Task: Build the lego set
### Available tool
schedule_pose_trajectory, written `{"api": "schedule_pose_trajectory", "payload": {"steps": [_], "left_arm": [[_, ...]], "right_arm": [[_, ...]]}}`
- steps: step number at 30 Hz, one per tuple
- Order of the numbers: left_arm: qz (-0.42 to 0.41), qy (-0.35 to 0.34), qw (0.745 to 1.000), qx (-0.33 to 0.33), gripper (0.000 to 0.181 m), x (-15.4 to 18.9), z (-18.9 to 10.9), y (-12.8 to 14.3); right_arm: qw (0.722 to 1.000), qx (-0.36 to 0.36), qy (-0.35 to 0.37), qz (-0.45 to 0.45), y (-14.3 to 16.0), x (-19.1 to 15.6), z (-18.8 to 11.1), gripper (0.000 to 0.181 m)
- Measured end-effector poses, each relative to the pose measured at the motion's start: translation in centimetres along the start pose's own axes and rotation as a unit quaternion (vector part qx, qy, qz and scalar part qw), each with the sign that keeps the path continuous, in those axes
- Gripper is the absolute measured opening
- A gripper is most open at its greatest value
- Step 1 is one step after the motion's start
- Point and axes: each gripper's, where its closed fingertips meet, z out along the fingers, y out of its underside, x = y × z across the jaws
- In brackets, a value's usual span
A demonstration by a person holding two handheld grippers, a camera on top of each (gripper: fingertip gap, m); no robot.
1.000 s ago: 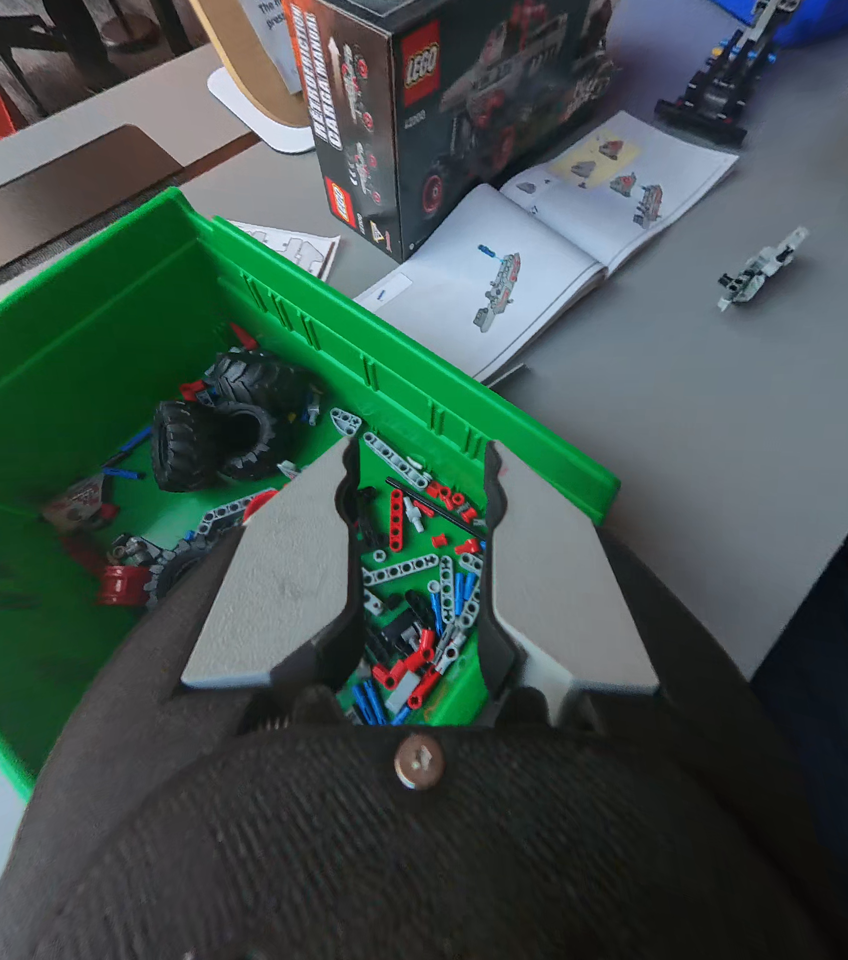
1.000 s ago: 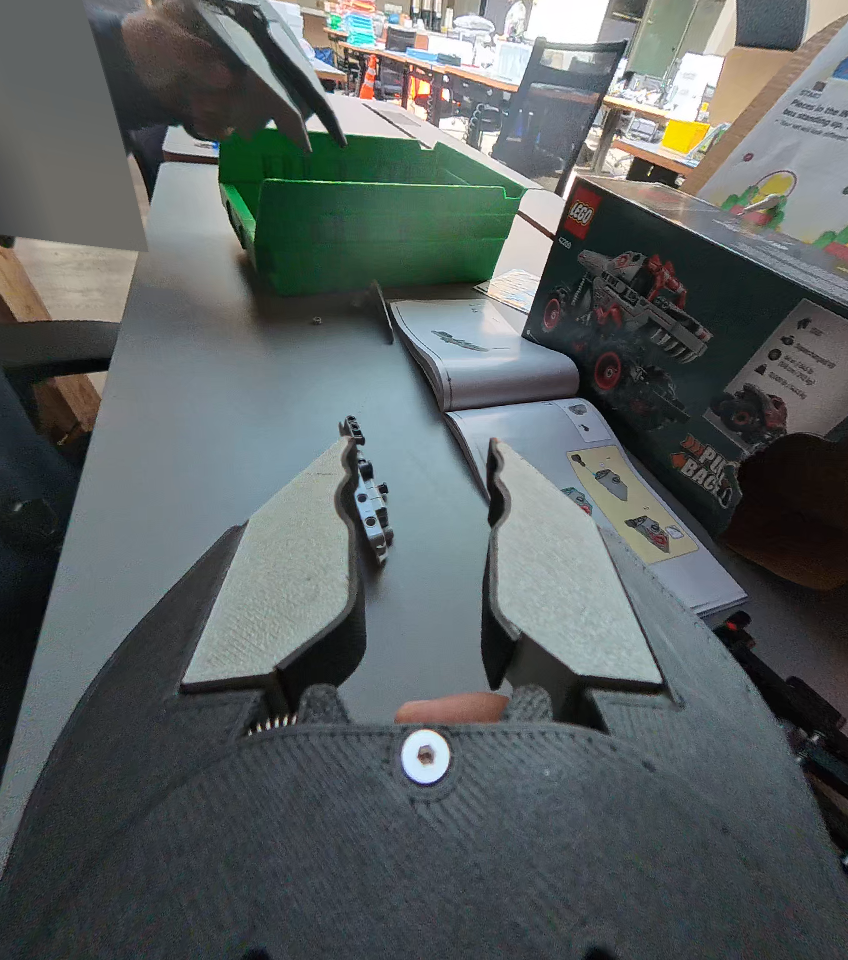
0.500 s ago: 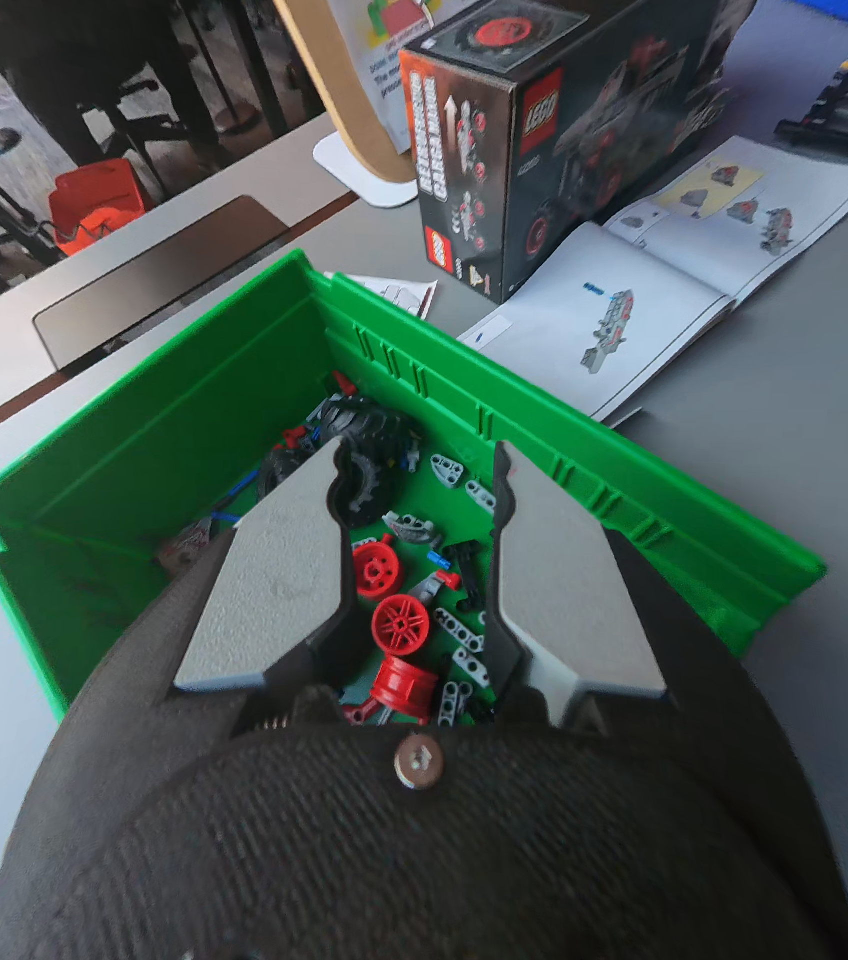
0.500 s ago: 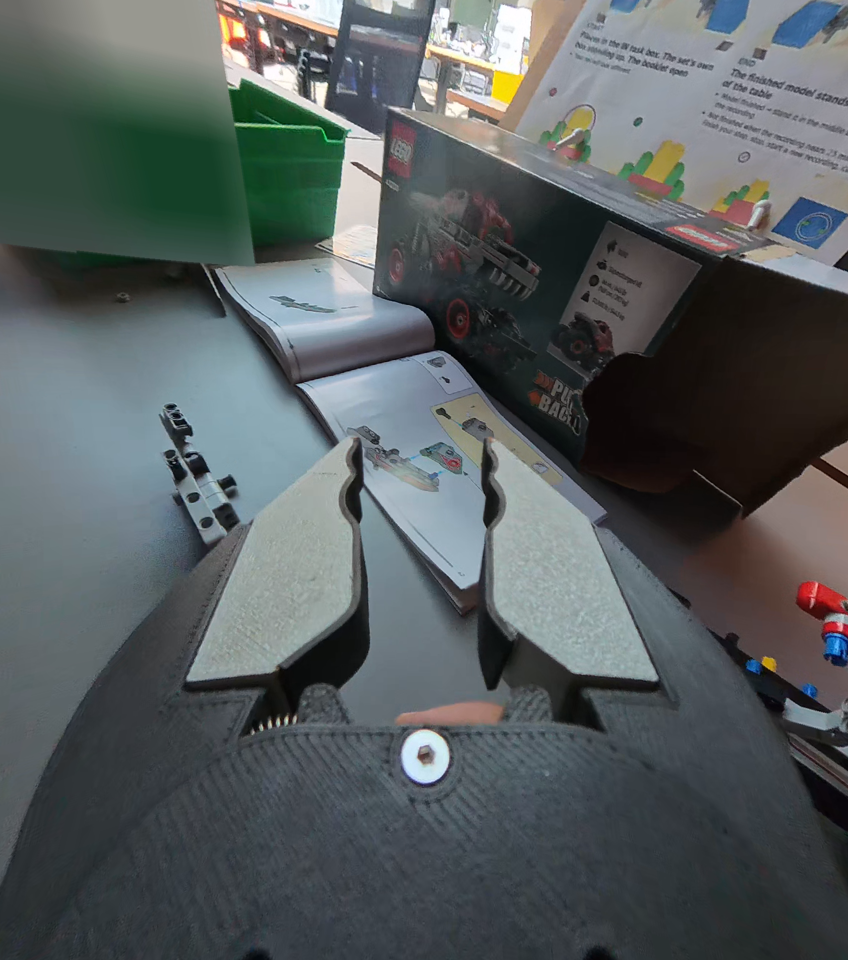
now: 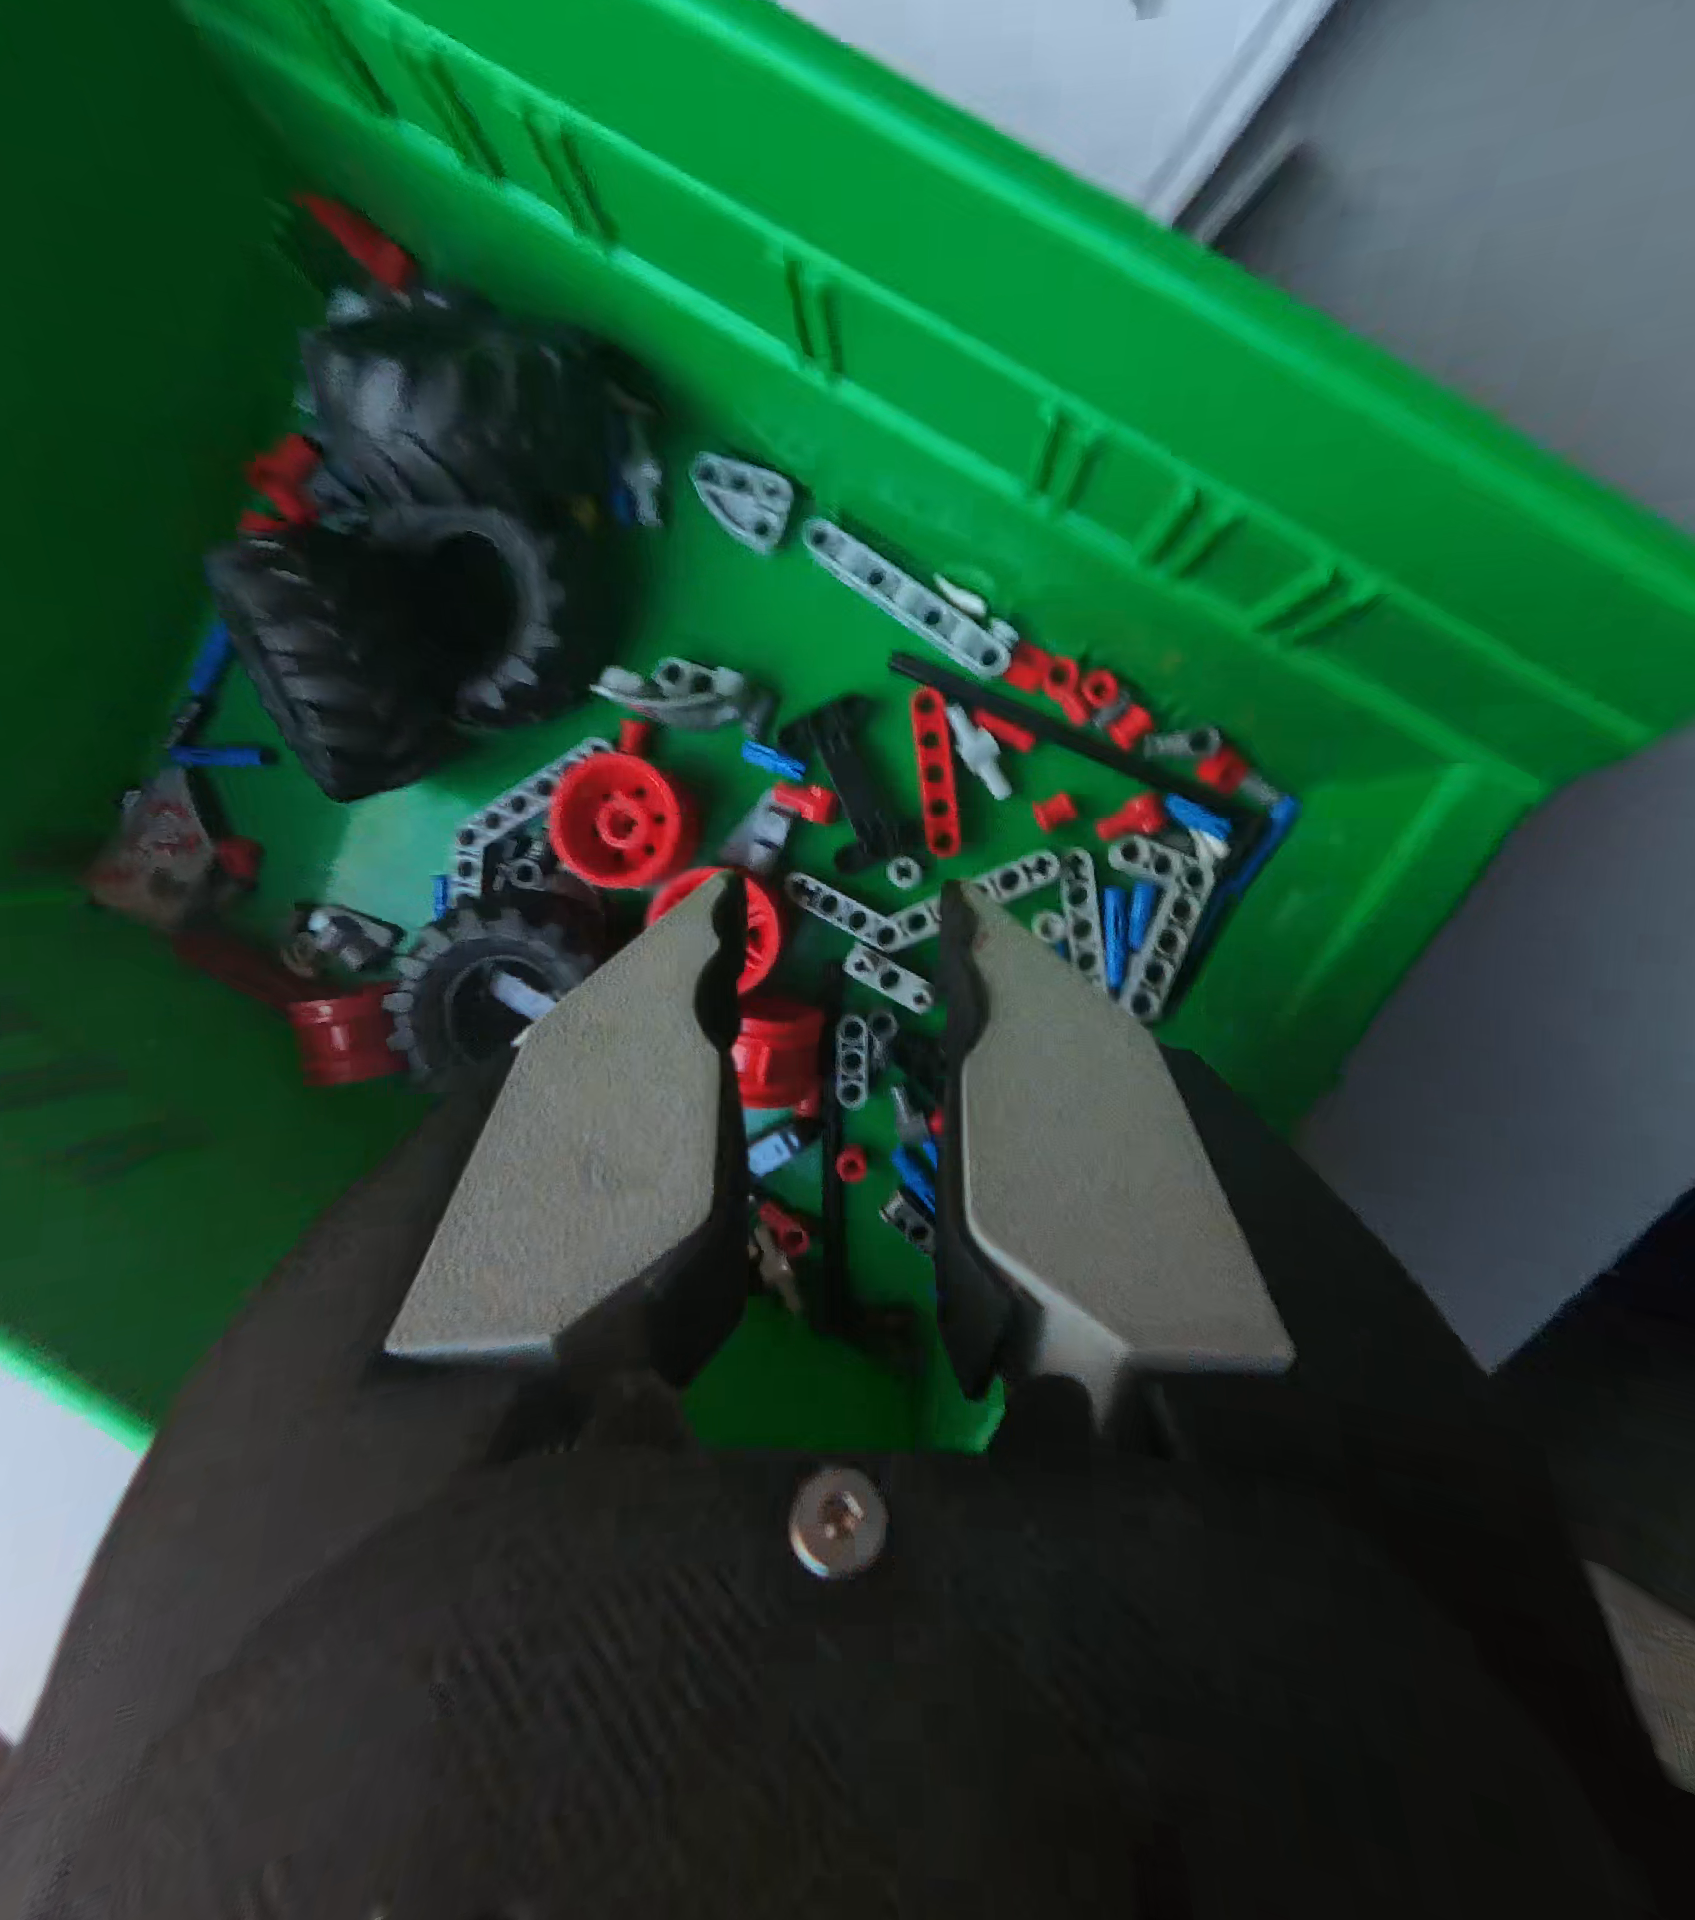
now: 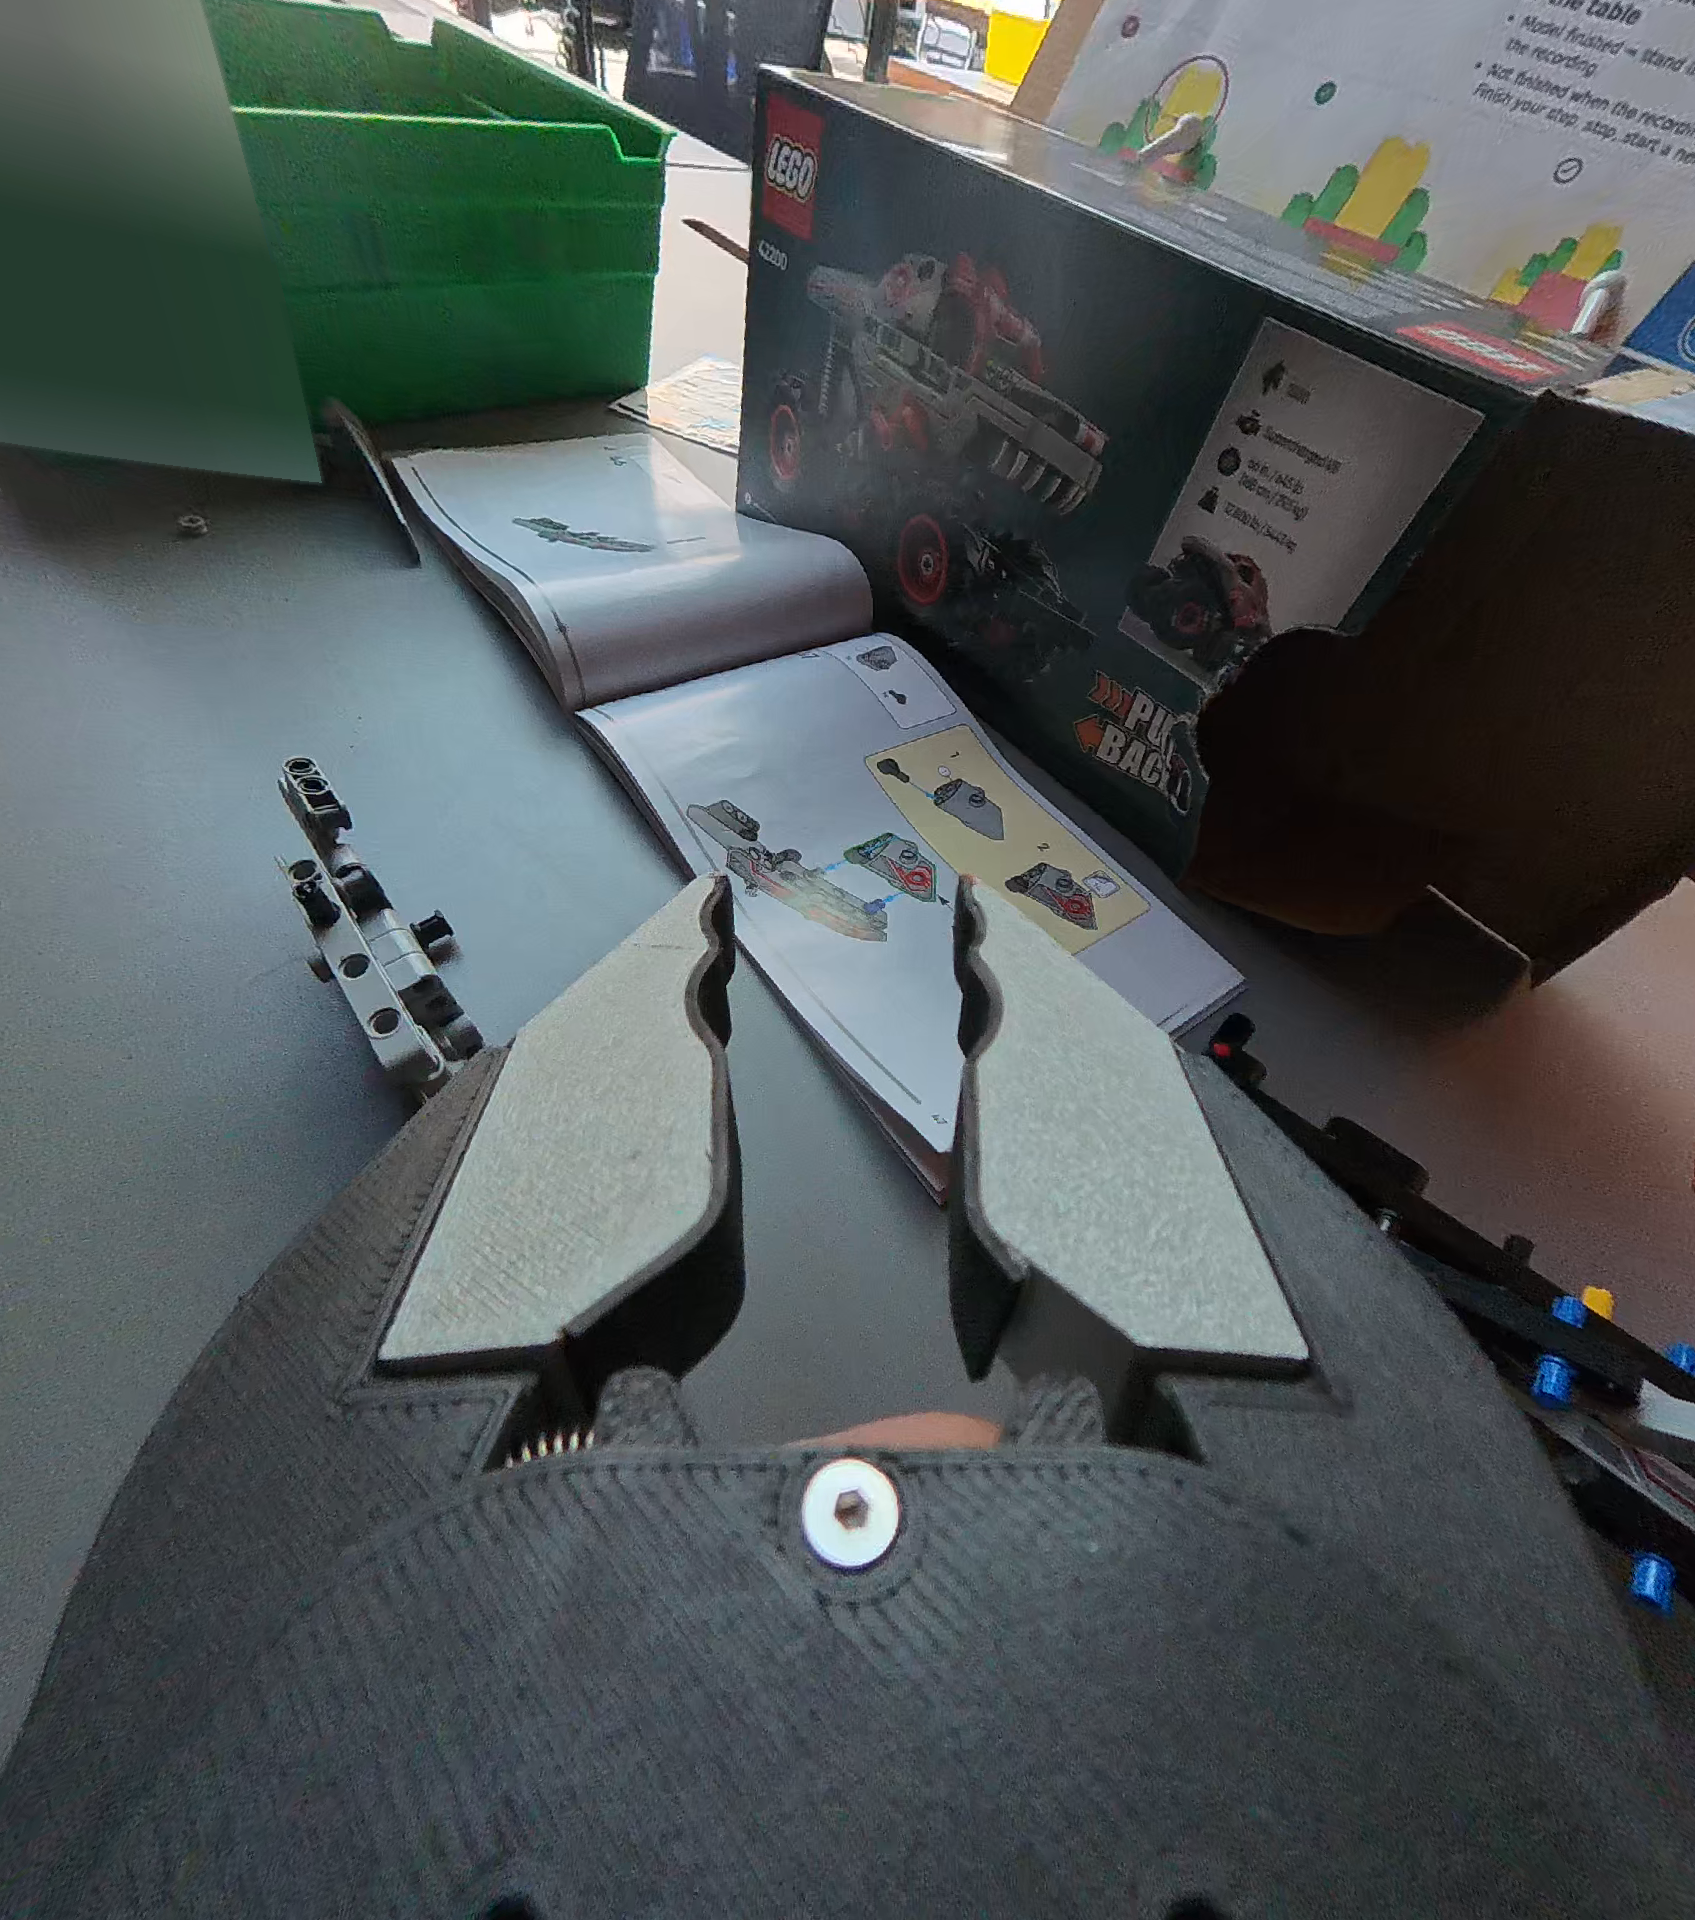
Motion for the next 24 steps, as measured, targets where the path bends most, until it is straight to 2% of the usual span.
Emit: {"api": "schedule_pose_trajectory", "payload": {"steps": [4, 7, 9, 12, 14, 22, 24], "left_arm": [[0.026, 0.071, 0.994, -0.074, 0.028, 3.0, 1.1, 2.2], [0.032, 0.110, 0.990, -0.080, 0.016, 4.3, 1.4, 2.2], [0.030, 0.130, 0.987, -0.088, 0.014, 5.1, 1.7, 2.3], [0.029, 0.135, 0.984, -0.115, 0.014, 5.4, 2.5, 3.2], [0.026, 0.139, 0.982, -0.128, 0.005, 5.4, 3.0, 3.6], [0.000, 0.125, 0.981, -0.149, 0.006, 4.0, 2.9, 4.3], [0.000, 0.123, 0.981, -0.151, 0.012, 4.0, 2.7, 4.3]], "right_arm": [[1.000, 0.009, 0.002, -0.002, -0.5, -0.1, -0.3, 0.039], [1.000, 0.014, 0.003, -0.003, -0.6, -0.2, -0.5, 0.038], [1.000, 0.014, 0.002, -0.005, -0.7, -0.2, -0.5, 0.038], [1.000, 0.012, -0.005, -0.005, -0.7, -0.5, -0.5, 0.038], [1.000, 0.009, -0.007, -0.008, -0.6, -0.6, -0.4, 0.037], [1.000, 0.012, -0.014, -0.013, -0.8, -1.0, -0.6, 0.035], [1.000, 0.015, -0.016, -0.013, -1.0, -1.1, -0.7, 0.034]]}}
